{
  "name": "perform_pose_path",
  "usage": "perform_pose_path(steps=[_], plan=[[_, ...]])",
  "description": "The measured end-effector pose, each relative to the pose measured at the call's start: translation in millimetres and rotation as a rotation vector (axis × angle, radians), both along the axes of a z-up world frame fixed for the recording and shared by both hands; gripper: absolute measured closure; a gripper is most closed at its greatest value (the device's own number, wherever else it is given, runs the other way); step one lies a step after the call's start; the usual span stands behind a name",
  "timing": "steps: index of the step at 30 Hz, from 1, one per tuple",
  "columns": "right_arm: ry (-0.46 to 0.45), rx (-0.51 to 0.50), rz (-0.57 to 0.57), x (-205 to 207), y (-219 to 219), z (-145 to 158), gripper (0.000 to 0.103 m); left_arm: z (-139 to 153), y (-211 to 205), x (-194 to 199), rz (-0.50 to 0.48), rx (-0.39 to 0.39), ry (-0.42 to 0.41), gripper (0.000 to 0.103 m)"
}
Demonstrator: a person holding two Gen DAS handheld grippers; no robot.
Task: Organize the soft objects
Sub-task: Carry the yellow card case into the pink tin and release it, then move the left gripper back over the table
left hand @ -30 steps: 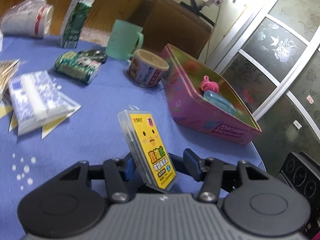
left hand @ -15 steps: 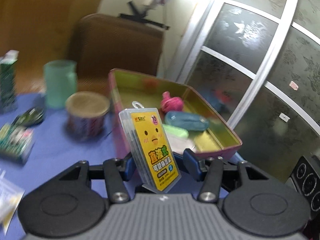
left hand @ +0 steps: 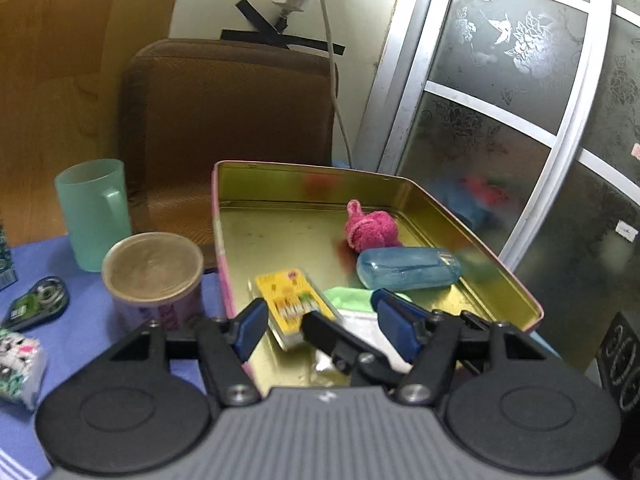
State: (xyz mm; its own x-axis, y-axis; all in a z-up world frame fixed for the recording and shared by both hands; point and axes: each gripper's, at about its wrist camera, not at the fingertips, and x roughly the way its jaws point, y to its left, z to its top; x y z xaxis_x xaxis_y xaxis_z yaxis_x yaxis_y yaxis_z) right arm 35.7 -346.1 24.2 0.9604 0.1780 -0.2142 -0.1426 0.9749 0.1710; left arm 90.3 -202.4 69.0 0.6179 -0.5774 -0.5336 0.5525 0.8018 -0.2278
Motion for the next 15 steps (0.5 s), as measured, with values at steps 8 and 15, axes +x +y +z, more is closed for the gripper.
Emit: perform_pose_path(steps=[8,15], plan=[[-0.025,-0.029,-0.019,-20,7,-3,0.041,-1,37,-27,0.027,-0.057,-0.016,0.035],[-0.046,-0.061,-0.013,-42,23,-3,0.041,-4,94,-56,0.087,-0.118,-0.031,0.031]])
